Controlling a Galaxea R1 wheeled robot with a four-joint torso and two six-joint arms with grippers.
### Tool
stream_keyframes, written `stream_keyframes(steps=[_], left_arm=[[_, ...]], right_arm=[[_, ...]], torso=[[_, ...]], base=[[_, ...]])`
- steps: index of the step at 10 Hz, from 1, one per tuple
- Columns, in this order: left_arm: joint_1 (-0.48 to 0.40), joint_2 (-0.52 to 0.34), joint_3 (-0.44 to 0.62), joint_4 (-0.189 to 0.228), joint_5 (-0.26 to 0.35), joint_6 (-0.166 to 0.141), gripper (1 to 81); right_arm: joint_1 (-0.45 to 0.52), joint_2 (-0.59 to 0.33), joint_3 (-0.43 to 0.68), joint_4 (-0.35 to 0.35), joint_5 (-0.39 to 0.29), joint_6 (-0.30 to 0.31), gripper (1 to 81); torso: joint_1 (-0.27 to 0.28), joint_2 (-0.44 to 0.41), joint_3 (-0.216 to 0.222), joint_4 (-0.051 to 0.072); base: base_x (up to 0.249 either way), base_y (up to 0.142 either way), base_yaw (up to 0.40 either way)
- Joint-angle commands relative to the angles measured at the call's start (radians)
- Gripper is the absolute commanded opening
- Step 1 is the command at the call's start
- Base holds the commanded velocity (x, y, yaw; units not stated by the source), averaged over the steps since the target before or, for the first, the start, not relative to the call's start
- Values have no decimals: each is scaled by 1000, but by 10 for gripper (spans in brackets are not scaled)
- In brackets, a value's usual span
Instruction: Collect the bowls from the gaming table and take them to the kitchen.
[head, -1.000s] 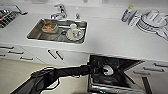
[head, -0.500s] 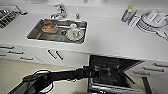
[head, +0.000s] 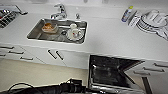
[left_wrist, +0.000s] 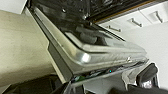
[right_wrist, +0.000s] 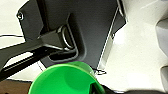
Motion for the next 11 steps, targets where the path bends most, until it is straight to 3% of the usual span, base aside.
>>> stream_keyframes(steps=[1,2,3,6,7,9,11], left_arm=[[240,-169,141,62,8,196,811],[300,-168,118,62,3,228,811],[357,-166,90,84,1,234,811],[514,-111,-66,207,1,231,811],[548,-86,-134,210,-15,231,811],[606,-46,-278,212,-146,233,811],[646,-17,-373,212,-207,234,811]], right_arm=[[-26,-317,260,-5,91,89,10],[-14,-387,319,-7,105,109,10],[3,-441,373,-10,105,121,10],[73,-605,557,7,114,135,10],[116,-675,657,7,118,138,10],[213,-822,847,12,102,139,10],[297,-909,939,1,91,184,10]], torso=[[0,0,0,0],[0,0,0,0],[0,0,0,0],[0,0,0,0],[0,0,0,0],[0,0,0,0],[0,0,0,0]], base=[[0,0,0],[0,0,0],[0,0,0],[0,0,0],[0,0,0],[0,0,0],[0,0,0]])
